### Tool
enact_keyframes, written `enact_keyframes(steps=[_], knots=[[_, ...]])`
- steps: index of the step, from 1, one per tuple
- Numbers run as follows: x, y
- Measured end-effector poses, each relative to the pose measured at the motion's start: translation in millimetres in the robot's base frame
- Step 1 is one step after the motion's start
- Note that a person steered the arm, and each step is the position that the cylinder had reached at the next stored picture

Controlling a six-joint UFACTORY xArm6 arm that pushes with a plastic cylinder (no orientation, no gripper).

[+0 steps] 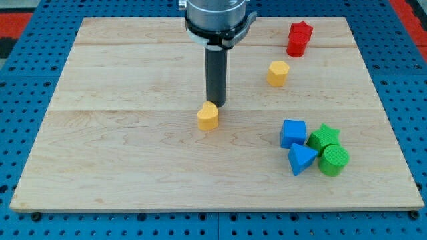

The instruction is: Push the yellow heart towards the blue triangle

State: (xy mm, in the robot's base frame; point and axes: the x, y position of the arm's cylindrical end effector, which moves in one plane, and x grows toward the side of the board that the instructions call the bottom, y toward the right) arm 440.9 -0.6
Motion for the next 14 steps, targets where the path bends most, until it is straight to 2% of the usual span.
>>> enact_keyframes(steps=[2,3,5,6,8,9,10,11,14], knots=[[46,-16],[38,-55],[66,-93],[78,-75],[77,2],[73,-2],[48,-23],[37,-14],[66,35]])
